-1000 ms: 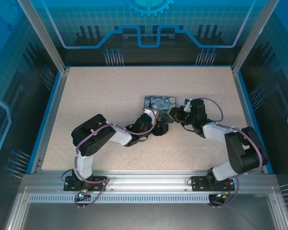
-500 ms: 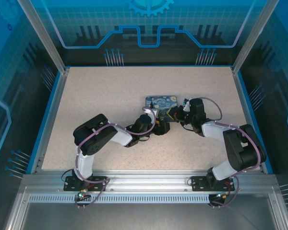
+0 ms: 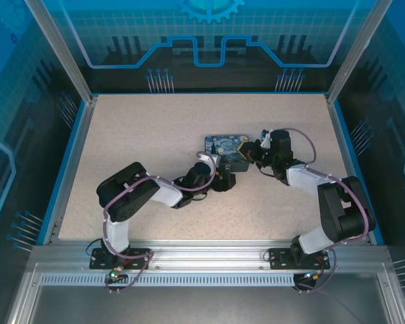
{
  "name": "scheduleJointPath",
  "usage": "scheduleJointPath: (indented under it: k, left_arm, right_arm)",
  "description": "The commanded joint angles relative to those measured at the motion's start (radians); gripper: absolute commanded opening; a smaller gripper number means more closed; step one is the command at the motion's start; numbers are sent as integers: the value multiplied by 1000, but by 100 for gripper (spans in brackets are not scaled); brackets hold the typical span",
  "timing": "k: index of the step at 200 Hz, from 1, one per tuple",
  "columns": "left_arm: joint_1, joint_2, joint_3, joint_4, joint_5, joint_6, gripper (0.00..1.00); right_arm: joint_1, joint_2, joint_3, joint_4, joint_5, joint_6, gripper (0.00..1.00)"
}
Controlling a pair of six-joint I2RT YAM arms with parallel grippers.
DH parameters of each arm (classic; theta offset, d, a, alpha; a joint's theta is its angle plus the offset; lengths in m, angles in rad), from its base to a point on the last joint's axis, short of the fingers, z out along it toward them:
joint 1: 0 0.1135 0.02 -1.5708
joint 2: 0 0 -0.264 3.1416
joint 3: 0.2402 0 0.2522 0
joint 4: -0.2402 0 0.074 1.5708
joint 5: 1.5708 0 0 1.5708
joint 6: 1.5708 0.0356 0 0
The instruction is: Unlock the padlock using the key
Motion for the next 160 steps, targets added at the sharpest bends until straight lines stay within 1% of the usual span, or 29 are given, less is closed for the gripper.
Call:
scheduleJointPath:
  k: [1,38,75,131,160]
  left_arm:
    - [11,-48,-5,-62,-21,43,79]
    - [15,-53,38,-163,-39,121,79]
    - [15,-32,87,-210,-41,174,80]
    - [10,11,141,-243,-46,201,80]
    - [-6,35,170,-284,-87,232,80]
  right_arm:
    - [-37,-5,55,-46,-18,-43,0]
    - [-83,71,98,-47,-25,-66,0]
    - [-118,155,109,-3,-53,-67,0]
    - [-122,207,72,66,-70,-47,0]
    - [-120,214,66,71,-73,-46,0]
